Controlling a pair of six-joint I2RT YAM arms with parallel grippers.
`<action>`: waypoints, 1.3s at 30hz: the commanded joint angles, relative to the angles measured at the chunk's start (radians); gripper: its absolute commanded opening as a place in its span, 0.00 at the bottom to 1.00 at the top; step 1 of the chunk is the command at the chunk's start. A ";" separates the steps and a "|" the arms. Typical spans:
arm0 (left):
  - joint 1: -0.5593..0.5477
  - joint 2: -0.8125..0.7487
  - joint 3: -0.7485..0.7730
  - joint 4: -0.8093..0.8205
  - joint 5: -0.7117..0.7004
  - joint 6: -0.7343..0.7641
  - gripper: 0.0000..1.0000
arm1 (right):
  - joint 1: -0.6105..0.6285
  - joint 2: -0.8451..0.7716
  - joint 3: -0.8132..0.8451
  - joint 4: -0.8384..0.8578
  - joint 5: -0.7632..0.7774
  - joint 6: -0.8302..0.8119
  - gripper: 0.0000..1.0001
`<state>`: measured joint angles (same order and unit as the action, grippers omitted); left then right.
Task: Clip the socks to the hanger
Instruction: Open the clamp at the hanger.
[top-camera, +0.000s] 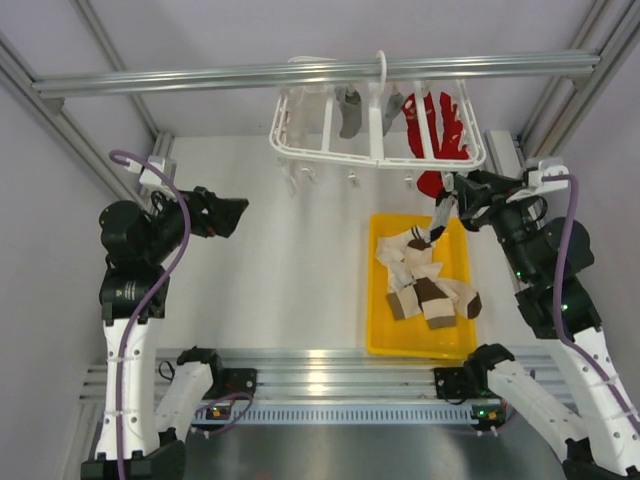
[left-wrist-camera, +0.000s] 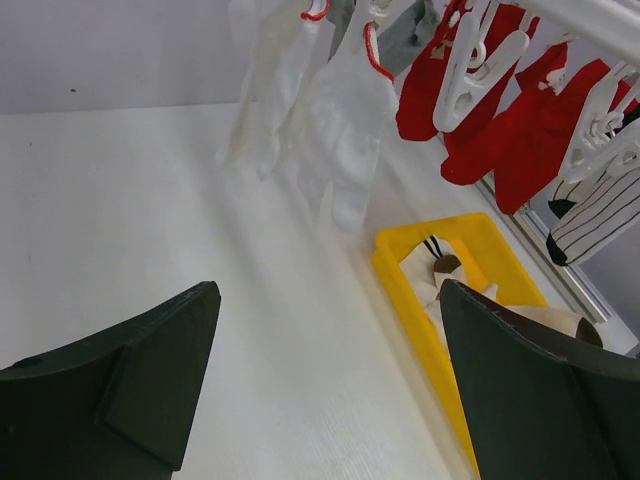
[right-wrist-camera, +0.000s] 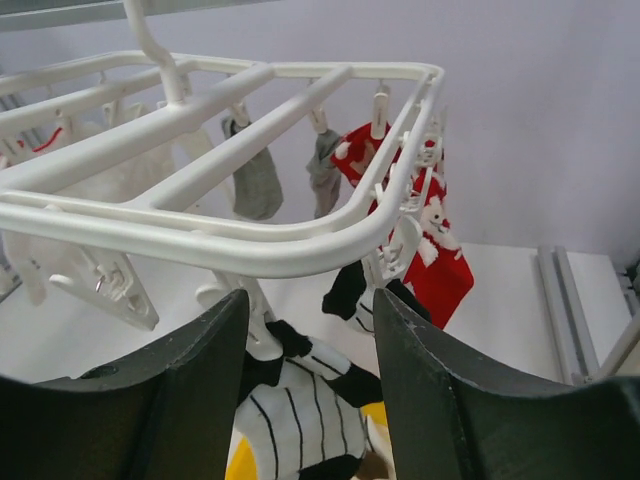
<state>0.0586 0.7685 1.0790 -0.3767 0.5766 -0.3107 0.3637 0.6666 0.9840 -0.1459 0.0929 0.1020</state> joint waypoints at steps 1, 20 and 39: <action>0.001 0.002 0.018 0.090 0.039 0.022 0.96 | -0.032 -0.025 0.058 -0.018 -0.007 -0.045 0.53; 0.001 0.028 0.055 0.174 0.077 -0.013 0.96 | -0.035 -0.134 0.000 0.003 -0.421 0.131 0.69; 0.001 0.043 0.027 0.233 0.051 -0.054 0.95 | 0.268 -0.059 0.008 0.149 -0.241 0.012 0.50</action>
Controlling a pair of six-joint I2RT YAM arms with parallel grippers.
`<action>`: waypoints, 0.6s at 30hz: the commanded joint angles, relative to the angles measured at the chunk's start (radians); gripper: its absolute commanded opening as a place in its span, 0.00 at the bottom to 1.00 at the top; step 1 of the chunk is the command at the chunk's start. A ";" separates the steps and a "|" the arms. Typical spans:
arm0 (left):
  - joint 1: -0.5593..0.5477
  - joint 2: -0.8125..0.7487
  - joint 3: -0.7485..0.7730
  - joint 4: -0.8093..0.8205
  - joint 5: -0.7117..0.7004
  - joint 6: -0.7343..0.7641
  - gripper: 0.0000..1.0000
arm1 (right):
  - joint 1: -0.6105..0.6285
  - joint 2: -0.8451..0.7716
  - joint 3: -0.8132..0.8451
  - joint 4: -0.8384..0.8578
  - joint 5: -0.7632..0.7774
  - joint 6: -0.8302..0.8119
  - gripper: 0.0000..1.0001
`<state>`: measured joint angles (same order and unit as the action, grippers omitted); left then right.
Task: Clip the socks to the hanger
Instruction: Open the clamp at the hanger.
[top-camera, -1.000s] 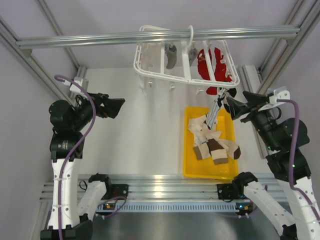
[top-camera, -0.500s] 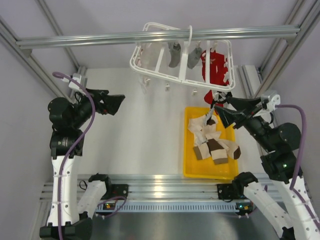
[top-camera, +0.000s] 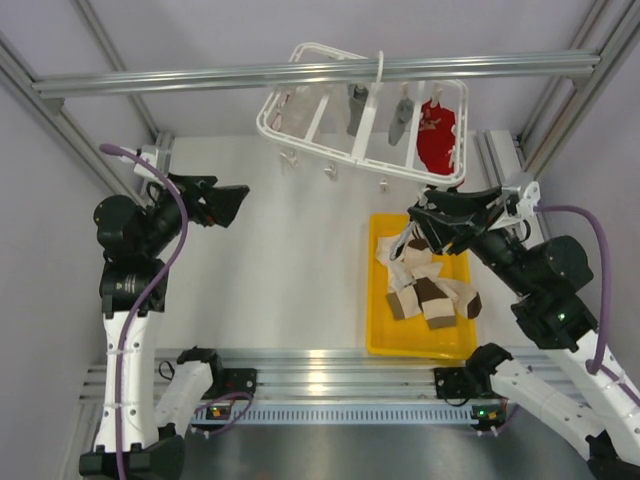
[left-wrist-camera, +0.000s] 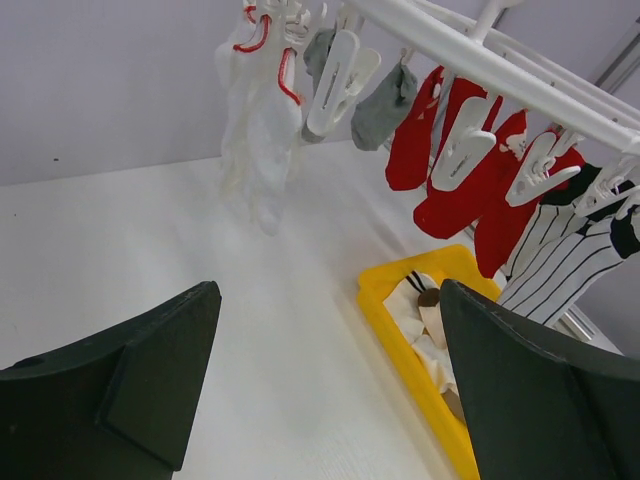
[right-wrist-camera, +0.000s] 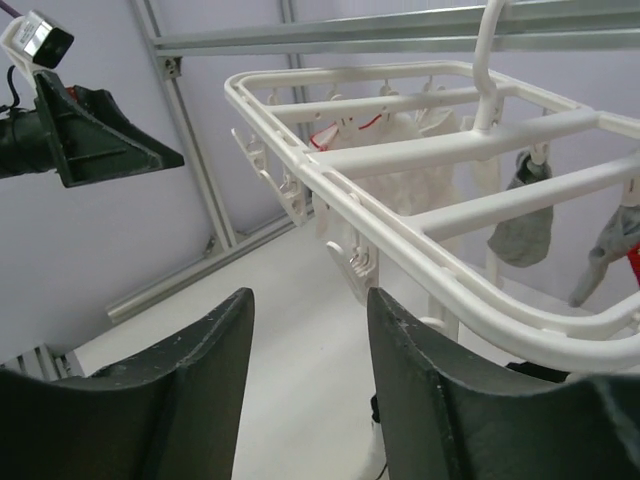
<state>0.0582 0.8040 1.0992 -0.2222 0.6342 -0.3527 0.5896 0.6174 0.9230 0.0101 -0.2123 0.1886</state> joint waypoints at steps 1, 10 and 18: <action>0.002 0.009 0.007 0.078 -0.008 -0.011 0.95 | 0.049 -0.015 0.079 -0.050 0.083 -0.092 0.48; 0.002 0.044 0.024 0.098 -0.060 -0.022 0.95 | 0.173 0.063 0.119 -0.110 0.171 -0.132 0.44; 0.000 0.084 0.033 0.098 -0.123 -0.060 0.95 | 0.410 0.173 0.067 0.026 0.532 -0.284 0.55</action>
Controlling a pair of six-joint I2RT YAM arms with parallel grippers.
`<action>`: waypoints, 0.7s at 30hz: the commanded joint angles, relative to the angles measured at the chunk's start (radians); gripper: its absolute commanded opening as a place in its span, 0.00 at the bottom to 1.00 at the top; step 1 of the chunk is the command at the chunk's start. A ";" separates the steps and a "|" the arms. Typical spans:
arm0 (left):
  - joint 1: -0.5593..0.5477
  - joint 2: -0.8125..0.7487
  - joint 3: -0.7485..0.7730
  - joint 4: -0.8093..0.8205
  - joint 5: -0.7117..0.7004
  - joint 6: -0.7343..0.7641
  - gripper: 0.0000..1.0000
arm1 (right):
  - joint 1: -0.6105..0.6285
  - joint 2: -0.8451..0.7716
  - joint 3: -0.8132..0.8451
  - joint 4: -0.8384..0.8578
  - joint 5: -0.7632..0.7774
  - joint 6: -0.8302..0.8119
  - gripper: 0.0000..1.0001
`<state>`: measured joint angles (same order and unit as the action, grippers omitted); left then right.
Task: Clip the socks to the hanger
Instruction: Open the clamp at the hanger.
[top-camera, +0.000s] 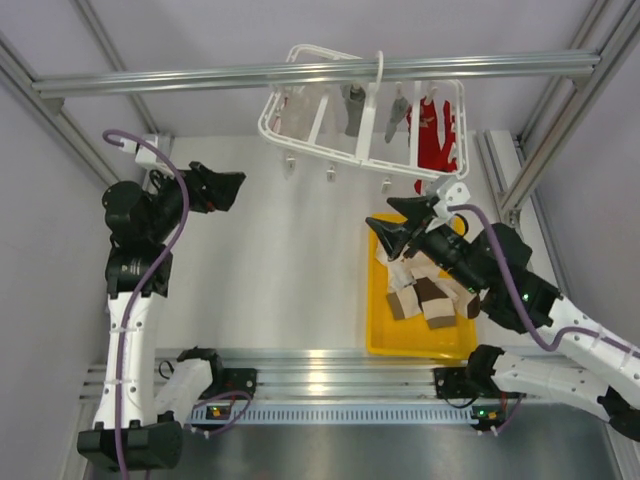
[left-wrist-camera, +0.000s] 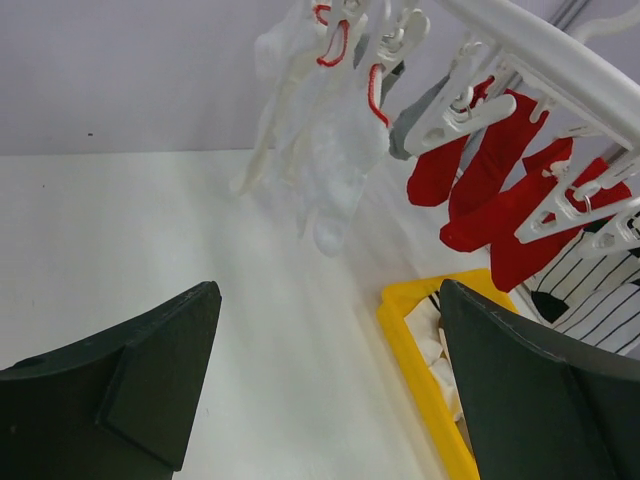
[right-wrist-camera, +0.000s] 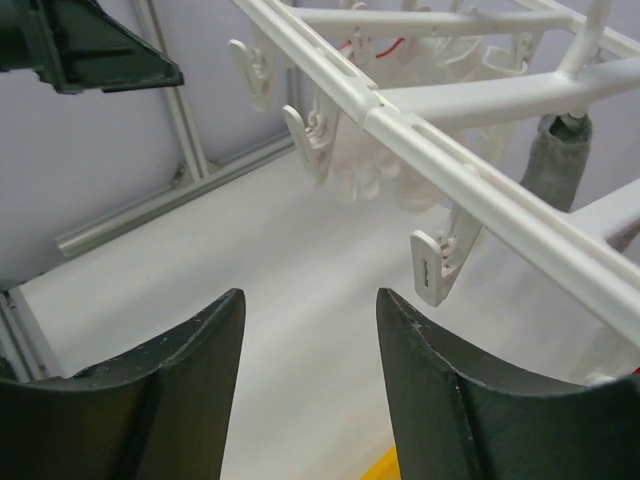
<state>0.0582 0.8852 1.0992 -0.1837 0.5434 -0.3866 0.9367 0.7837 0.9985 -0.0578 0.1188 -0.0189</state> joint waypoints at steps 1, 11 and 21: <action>0.000 0.008 0.034 0.059 -0.034 -0.032 0.95 | 0.080 0.011 -0.027 0.114 0.249 -0.099 0.56; -0.003 0.005 0.036 0.081 -0.026 -0.020 0.96 | 0.100 0.037 -0.092 0.218 0.475 -0.098 0.66; -0.047 0.004 0.027 0.130 0.029 0.077 0.98 | 0.071 -0.008 -0.250 0.491 0.308 -0.207 0.74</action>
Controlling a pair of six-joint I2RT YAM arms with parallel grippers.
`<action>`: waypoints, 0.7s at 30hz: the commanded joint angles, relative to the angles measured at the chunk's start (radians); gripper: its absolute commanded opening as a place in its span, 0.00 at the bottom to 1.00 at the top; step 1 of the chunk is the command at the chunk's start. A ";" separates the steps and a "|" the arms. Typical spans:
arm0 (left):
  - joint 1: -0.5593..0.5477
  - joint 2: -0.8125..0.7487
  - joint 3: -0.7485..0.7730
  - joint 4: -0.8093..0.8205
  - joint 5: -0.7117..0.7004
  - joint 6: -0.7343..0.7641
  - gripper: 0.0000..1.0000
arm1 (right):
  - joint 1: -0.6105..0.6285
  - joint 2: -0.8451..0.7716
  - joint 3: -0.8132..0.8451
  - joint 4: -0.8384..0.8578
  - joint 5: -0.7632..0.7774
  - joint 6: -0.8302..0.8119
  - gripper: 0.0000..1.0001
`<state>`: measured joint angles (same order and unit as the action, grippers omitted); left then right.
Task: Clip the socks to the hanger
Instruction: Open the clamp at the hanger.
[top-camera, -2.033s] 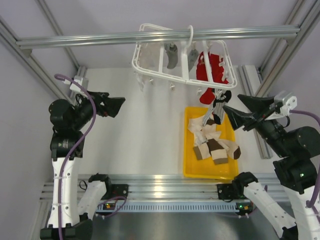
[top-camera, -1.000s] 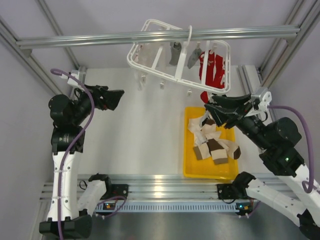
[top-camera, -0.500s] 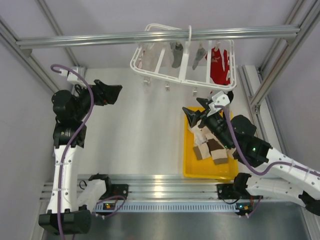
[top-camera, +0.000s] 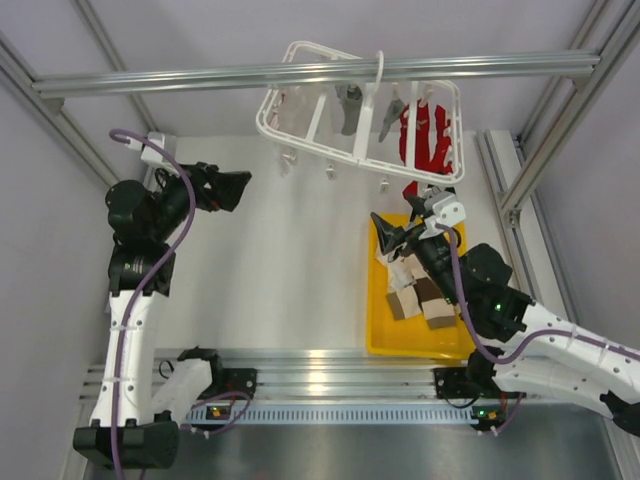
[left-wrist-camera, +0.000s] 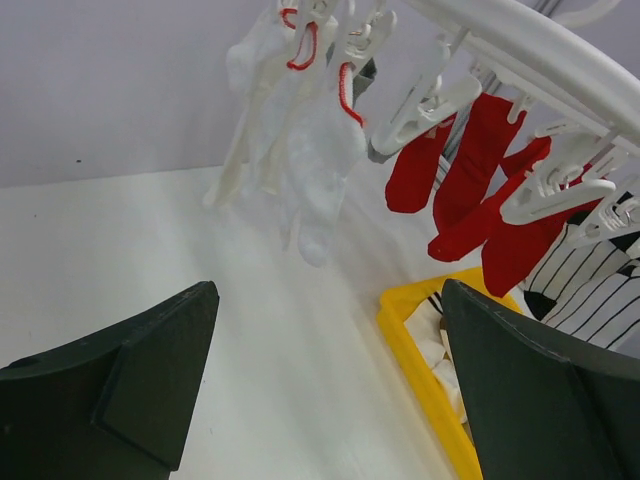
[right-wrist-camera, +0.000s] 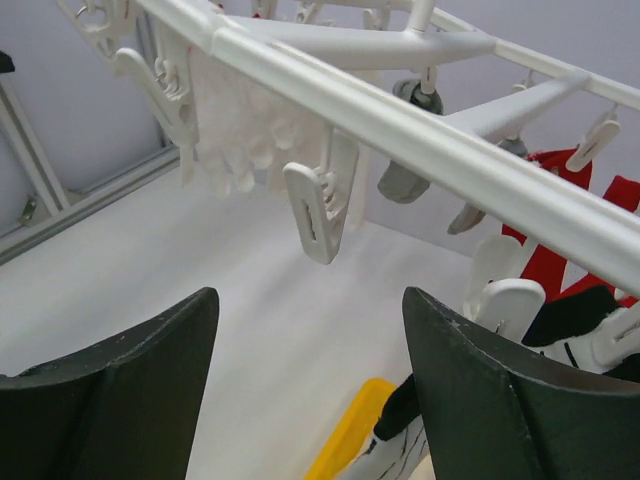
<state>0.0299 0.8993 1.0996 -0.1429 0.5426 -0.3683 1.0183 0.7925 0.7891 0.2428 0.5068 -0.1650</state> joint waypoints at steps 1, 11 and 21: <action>-0.027 -0.008 0.026 0.091 0.030 0.065 0.98 | -0.011 -0.013 -0.054 0.200 -0.089 -0.068 0.74; -0.085 0.010 0.063 0.092 0.042 0.081 0.98 | -0.052 0.083 -0.028 0.332 -0.074 -0.090 0.70; -0.206 0.016 0.098 0.092 0.011 0.088 0.98 | -0.130 0.139 0.001 0.322 -0.103 -0.060 0.50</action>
<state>-0.1524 0.9146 1.1534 -0.1097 0.5560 -0.2955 0.9100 0.9466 0.7364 0.5087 0.4416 -0.2356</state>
